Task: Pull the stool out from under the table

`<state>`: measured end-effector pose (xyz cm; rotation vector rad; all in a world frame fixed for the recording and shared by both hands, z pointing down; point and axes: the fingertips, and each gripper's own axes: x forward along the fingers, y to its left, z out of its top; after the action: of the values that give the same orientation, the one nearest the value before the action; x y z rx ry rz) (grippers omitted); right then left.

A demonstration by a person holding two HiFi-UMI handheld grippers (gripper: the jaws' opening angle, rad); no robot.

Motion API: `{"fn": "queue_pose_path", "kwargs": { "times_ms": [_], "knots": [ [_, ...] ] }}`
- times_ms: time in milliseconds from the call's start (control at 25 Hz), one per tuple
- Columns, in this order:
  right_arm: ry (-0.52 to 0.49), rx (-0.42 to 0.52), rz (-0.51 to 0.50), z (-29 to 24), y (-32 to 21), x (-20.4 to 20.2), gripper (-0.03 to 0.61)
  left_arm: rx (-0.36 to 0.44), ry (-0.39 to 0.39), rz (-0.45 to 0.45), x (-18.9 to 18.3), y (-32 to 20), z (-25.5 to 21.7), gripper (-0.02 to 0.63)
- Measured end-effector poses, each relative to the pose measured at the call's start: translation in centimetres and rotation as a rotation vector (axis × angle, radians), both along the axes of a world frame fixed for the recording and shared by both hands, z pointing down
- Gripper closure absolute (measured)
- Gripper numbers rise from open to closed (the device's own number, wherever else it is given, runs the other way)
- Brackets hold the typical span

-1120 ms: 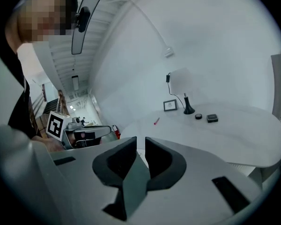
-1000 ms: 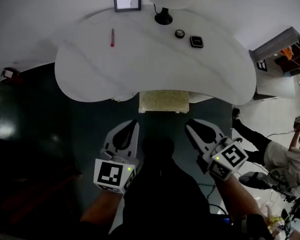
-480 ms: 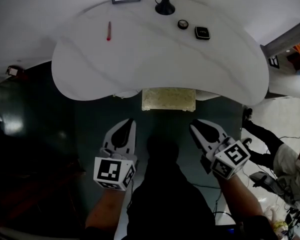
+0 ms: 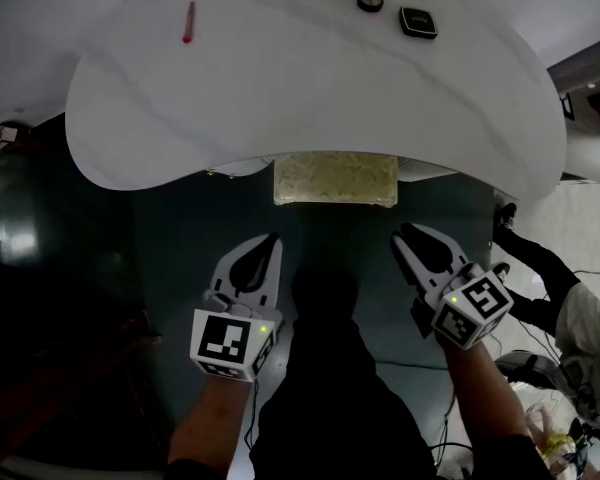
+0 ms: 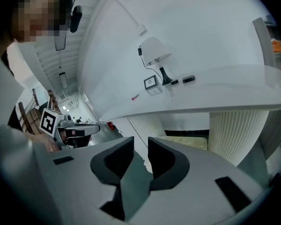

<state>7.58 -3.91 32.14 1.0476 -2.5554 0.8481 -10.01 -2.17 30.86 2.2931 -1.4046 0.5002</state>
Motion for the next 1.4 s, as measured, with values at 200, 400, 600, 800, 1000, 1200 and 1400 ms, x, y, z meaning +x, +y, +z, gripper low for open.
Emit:
{"fn": "queue_pose_path", "kwargs": {
  "times_ms": [200, 400, 600, 800, 1000, 1200, 1400],
  "knots": [
    [0.031, -0.031, -0.004, 5.3, -0.9, -0.2, 0.514, -0.053, 0.017, -0.026, -0.5, -1.1, 5.7, 0.603],
    [0.063, -0.075, -0.002, 11.0, -2.2, 0.5, 0.499, -0.121, 0.007, -0.053, -1.2, -2.6, 11.3, 0.603],
    [0.102, -0.103, -0.001, 15.6, -3.9, 1.7, 0.486, -0.147, 0.004, -0.03, -0.8, -3.9, 15.8, 0.6],
    [0.134, -0.13, -0.009, 19.1, -5.8, 1.6, 0.474, -0.183, 0.025, 0.0, -0.5, -5.3, 19.2, 0.512],
    [0.188, -0.154, -0.041, 22.4, -6.7, 1.6, 0.463, -0.216, 0.01, 0.007, -0.4, -6.5, 22.6, 0.467],
    [0.223, -0.182, -0.048, 25.2, -7.3, 2.3, 0.446, -0.269, -0.011, 0.033, -1.1, -7.3, 26.0, 0.404],
    [0.268, -0.201, -0.012, 27.8, -7.7, 3.8, 0.414, -0.341, -0.008, 0.021, -2.0, -7.8, 29.2, 0.354]
  ]
}}
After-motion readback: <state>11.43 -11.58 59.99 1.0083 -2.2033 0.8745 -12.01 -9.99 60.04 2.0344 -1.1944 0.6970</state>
